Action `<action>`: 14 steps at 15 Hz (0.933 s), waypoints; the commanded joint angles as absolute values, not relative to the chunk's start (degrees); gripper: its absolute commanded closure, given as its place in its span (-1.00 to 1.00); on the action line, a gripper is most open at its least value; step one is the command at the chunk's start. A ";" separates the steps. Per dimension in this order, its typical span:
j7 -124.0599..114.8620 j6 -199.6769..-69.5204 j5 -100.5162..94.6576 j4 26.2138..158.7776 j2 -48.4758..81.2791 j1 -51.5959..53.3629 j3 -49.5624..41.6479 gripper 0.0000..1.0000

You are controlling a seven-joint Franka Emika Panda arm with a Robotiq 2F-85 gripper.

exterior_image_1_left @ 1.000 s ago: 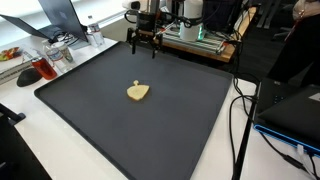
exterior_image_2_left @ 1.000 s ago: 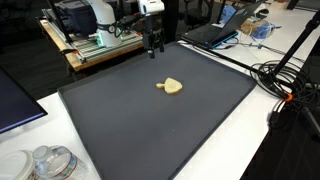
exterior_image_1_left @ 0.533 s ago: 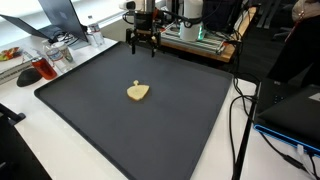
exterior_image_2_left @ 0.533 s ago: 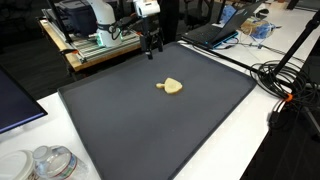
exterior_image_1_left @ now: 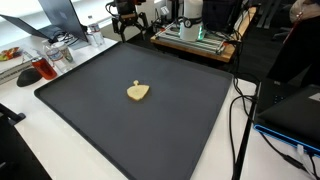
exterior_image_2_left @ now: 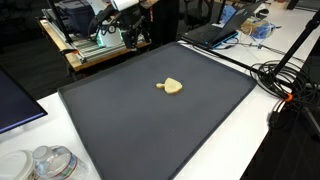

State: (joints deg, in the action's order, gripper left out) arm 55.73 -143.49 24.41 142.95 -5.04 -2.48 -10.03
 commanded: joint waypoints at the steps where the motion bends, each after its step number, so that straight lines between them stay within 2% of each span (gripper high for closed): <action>1: 63.83 -133.54 26.77 137.04 -2.59 -6.37 -14.08 -1.00; 5: 66.05 -126.16 28.31 129.12 3.13 -9.31 -15.09 -1.00; 14: 60.98 -114.28 25.60 107.54 21.42 -14.42 -10.41 -1.00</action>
